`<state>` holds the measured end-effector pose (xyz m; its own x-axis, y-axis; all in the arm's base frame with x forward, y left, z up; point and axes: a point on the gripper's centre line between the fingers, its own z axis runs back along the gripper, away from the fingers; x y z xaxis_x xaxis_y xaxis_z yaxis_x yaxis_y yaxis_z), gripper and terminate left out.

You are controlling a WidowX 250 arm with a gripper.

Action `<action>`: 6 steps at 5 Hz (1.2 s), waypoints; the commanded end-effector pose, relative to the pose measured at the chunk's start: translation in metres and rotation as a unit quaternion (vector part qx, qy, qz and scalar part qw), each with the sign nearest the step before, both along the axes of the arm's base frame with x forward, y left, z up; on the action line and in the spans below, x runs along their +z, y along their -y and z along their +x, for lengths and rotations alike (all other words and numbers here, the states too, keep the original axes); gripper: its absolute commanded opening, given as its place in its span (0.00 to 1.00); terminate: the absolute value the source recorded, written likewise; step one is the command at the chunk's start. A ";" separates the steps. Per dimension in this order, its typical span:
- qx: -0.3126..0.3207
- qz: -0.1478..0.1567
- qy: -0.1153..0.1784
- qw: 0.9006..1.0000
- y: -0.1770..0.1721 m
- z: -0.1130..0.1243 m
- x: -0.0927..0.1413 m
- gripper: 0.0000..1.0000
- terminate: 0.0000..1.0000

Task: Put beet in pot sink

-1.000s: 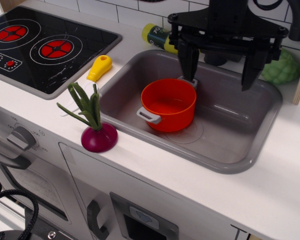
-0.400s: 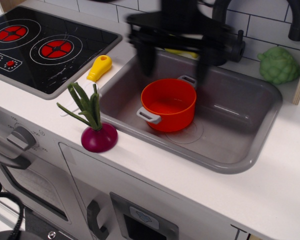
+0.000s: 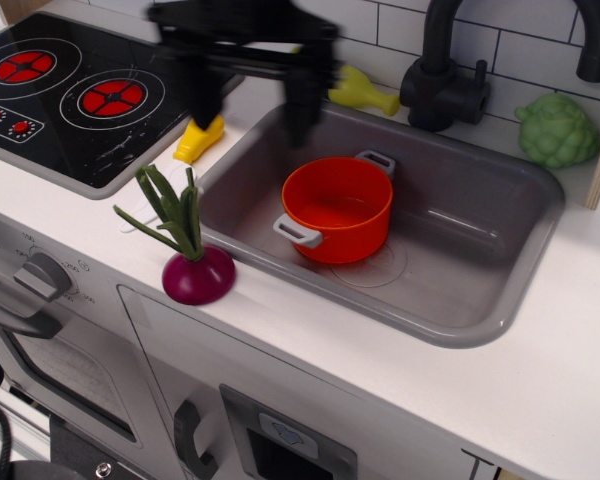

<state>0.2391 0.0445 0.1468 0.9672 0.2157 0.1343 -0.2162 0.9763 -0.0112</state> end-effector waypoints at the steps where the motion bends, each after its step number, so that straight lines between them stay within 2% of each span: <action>1: -0.023 0.032 -0.043 0.998 -0.035 -0.015 0.010 1.00 0.00; 2: -0.036 0.036 -0.044 0.998 -0.043 -0.025 0.000 1.00 0.00; 3: -0.035 -0.006 -0.036 0.999 -0.032 -0.032 -0.021 1.00 0.00; 5: -0.003 0.003 -0.013 1.000 -0.019 -0.025 -0.049 1.00 0.00; 6: 0.011 0.004 0.000 1.000 -0.017 -0.023 -0.047 0.00 0.00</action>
